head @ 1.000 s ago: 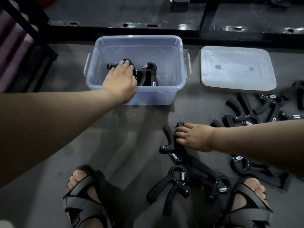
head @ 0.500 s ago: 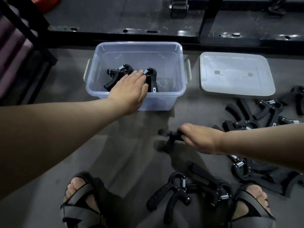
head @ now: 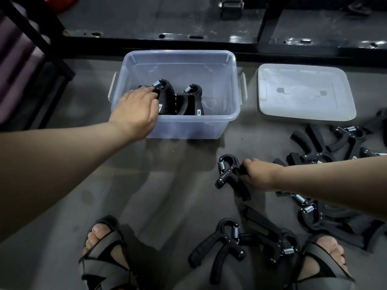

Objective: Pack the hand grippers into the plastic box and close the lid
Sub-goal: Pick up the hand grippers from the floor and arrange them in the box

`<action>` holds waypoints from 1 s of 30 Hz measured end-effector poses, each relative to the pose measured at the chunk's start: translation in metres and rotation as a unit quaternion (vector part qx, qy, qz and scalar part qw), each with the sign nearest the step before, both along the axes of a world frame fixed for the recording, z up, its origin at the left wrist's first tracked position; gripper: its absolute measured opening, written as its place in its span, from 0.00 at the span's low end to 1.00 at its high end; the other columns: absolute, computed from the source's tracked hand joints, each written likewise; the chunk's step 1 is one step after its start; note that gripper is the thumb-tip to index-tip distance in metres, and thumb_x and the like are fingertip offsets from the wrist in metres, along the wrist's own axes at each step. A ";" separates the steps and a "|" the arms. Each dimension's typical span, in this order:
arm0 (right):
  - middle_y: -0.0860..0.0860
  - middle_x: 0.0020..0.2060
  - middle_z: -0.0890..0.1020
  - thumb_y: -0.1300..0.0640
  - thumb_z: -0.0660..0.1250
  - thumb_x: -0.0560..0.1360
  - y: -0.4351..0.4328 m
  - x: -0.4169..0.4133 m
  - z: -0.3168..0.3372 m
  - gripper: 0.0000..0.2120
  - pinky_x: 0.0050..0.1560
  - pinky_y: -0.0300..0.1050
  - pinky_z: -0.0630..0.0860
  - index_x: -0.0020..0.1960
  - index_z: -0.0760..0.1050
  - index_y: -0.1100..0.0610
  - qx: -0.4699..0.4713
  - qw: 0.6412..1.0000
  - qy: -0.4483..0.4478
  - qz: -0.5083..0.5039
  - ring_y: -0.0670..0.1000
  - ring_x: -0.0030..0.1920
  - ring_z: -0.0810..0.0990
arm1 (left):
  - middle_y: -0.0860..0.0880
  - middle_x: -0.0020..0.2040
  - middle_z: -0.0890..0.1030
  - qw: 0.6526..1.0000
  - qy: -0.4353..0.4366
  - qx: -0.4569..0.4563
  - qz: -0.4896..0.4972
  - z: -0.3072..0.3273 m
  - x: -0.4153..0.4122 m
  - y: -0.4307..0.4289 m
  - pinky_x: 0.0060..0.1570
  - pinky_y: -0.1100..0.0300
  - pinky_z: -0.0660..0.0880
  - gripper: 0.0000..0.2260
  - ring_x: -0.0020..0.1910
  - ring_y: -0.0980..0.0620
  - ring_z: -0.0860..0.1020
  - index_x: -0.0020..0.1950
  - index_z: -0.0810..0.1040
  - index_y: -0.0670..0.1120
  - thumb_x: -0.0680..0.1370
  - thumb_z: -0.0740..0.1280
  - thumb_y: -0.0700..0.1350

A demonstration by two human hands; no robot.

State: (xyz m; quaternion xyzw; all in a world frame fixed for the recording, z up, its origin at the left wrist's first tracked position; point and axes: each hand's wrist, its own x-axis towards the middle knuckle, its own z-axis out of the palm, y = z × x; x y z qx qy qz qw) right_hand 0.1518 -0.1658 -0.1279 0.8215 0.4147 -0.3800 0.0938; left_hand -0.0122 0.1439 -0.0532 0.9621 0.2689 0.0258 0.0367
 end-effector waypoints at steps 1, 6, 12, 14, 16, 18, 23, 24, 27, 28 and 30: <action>0.60 0.58 0.74 0.48 0.60 0.80 0.000 -0.002 0.002 0.17 0.56 0.51 0.71 0.60 0.66 0.60 -0.001 1.000 -0.001 0.004 0.62 0.59 0.76 | 0.43 0.73 0.70 1.000 -0.003 -0.002 0.000 0.000 -0.001 0.000 0.75 0.49 0.56 0.26 0.73 0.44 0.65 0.70 0.72 0.42 0.81 0.46 0.52; 0.60 0.55 0.78 0.51 0.63 0.77 0.007 -0.011 0.013 0.13 0.46 0.45 0.70 0.50 0.62 0.58 -0.001 1.000 0.029 0.001 0.60 0.54 0.78 | 0.44 0.74 0.68 1.000 -0.005 -0.003 0.002 -0.002 0.000 0.000 0.75 0.49 0.56 0.21 0.74 0.44 0.63 0.72 0.70 0.43 0.83 0.50 0.50; 0.54 0.41 0.82 0.53 0.59 0.80 0.029 -0.020 0.067 0.10 0.37 0.45 0.79 0.50 0.68 0.61 0.017 0.987 0.144 0.064 0.53 0.41 0.84 | 0.44 0.75 0.67 1.000 -0.003 -0.026 0.000 0.001 -0.007 0.005 0.75 0.51 0.54 0.24 0.76 0.46 0.62 0.73 0.69 0.43 0.83 0.48 0.51; 0.52 0.37 0.82 0.50 0.58 0.80 0.034 -0.017 0.083 0.09 0.35 0.44 0.79 0.51 0.67 0.56 0.077 0.972 0.198 0.096 0.47 0.33 0.82 | 0.45 0.75 0.67 1.000 -0.004 -0.016 0.004 0.002 -0.009 0.008 0.76 0.52 0.52 0.23 0.76 0.47 0.61 0.73 0.69 0.43 0.83 0.49 0.51; 0.51 0.39 0.81 0.48 0.57 0.81 0.043 -0.014 0.099 0.07 0.39 0.45 0.79 0.53 0.67 0.52 0.160 0.960 0.200 0.110 0.45 0.35 0.80 | 0.46 0.76 0.65 1.000 -0.012 -0.008 0.025 0.003 -0.010 0.016 0.77 0.52 0.49 0.22 0.77 0.48 0.58 0.74 0.68 0.44 0.83 0.50 0.50; 0.51 0.39 0.80 0.50 0.57 0.82 0.054 -0.013 0.112 0.06 0.38 0.44 0.78 0.55 0.68 0.51 0.251 0.945 0.196 0.071 0.45 0.35 0.79 | 0.48 0.78 0.61 0.998 -0.008 -0.019 0.065 0.005 -0.012 0.027 0.77 0.53 0.46 0.22 0.78 0.49 0.54 0.75 0.66 0.45 0.82 0.52 0.48; 0.52 0.36 0.81 0.53 0.58 0.82 0.092 -0.006 0.125 0.05 0.33 0.38 0.75 0.55 0.71 0.51 0.392 0.899 0.165 -0.105 0.44 0.31 0.78 | 0.49 0.81 0.50 0.992 0.001 -0.083 0.094 0.010 -0.011 0.029 0.77 0.52 0.43 0.27 0.79 0.51 0.40 0.75 0.66 0.49 0.75 0.58 0.39; 0.53 0.35 0.81 0.54 0.58 0.82 0.104 -0.001 0.123 0.05 0.32 0.40 0.76 0.54 0.71 0.53 0.403 0.889 0.163 -0.145 0.45 0.31 0.79 | 0.49 0.81 0.50 0.992 -0.002 -0.084 0.096 0.011 -0.011 0.029 0.77 0.53 0.42 0.27 0.79 0.51 0.39 0.75 0.66 0.49 0.75 0.58 0.39; 0.56 0.32 0.79 0.53 0.59 0.80 0.140 0.017 0.111 0.09 0.33 0.48 0.78 0.45 0.71 0.58 0.397 0.865 0.173 -0.253 0.53 0.32 0.80 | 0.49 0.81 0.49 0.992 -0.001 -0.080 0.101 0.010 -0.010 0.029 0.77 0.53 0.43 0.28 0.79 0.51 0.40 0.76 0.63 0.50 0.75 0.57 0.40; 0.56 0.32 0.78 0.53 0.59 0.78 0.153 0.023 0.104 0.10 0.35 0.49 0.78 0.42 0.71 0.58 0.381 0.864 0.171 -0.281 0.56 0.34 0.80 | 0.50 0.81 0.50 0.991 -0.001 -0.082 0.105 0.011 -0.010 0.030 0.77 0.53 0.44 0.29 0.79 0.51 0.41 0.77 0.63 0.50 0.74 0.57 0.40; 0.57 0.30 0.74 0.56 0.60 0.76 0.177 0.035 0.091 0.10 0.37 0.51 0.73 0.38 0.70 0.58 0.355 0.845 0.185 -0.354 0.56 0.35 0.77 | 0.51 0.81 0.51 0.990 -0.002 -0.090 0.112 0.013 -0.008 0.031 0.77 0.53 0.46 0.30 0.79 0.52 0.43 0.77 0.61 0.51 0.74 0.58 0.40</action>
